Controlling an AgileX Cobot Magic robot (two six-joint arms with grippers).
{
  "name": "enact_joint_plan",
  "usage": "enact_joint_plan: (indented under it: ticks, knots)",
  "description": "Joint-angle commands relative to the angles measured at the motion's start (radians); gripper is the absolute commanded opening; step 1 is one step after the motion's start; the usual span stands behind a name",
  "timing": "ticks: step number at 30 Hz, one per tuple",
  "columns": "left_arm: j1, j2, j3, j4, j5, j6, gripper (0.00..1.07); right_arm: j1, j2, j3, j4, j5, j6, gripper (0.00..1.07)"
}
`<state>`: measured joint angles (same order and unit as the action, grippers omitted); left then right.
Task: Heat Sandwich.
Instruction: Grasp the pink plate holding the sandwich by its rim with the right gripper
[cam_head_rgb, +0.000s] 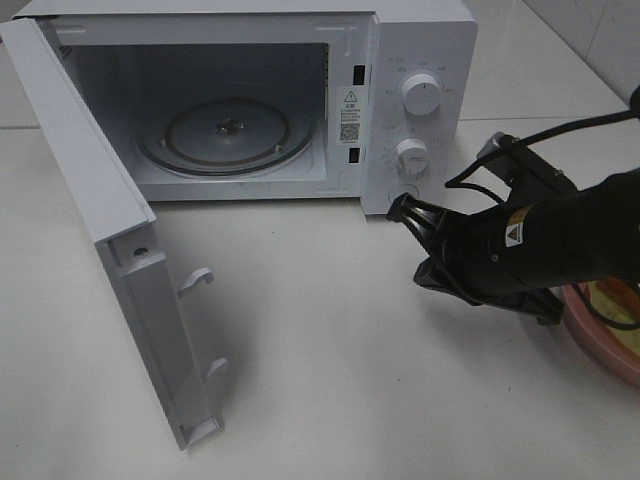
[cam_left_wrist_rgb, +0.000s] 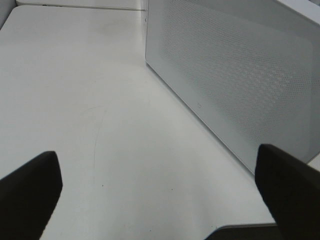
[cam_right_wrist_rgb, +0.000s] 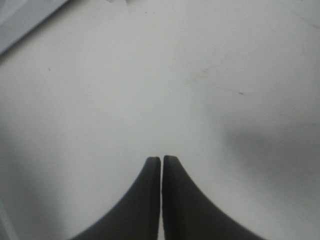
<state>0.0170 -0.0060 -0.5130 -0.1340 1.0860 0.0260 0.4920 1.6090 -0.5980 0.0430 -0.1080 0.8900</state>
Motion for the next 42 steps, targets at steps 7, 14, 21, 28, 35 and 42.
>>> enact_joint_plan:
  ticks: [7, 14, 21, 28, 35, 42]
  knots:
    - [0.002, -0.015, -0.001, -0.005, -0.014, 0.001, 0.98, -0.012, -0.027, -0.148, -0.078, 0.512, -0.473, 0.05]
    - [0.002, -0.015, -0.001, -0.005, -0.014, 0.001, 0.98, -0.012, -0.027, -0.225, -0.083, 0.743, -0.684, 0.09]
    - [0.002, -0.015, -0.001, -0.005, -0.014, 0.001, 0.98, -0.012, -0.027, -0.267, -0.096, 0.880, -0.790, 0.29]
    - [0.002, -0.015, -0.001, -0.005, -0.014, 0.001, 0.98, -0.012, -0.027, -0.269, -0.103, 0.917, -0.872, 0.76]
    - [0.002, -0.015, -0.001, -0.005, -0.014, 0.001, 0.98, -0.055, -0.027, -0.269, -0.123, 0.947, -0.901, 0.99]
    - [0.002, -0.015, -0.001, -0.005, -0.014, 0.001, 0.98, -0.151, -0.027, -0.269, -0.140, 0.967, -0.917, 0.98]
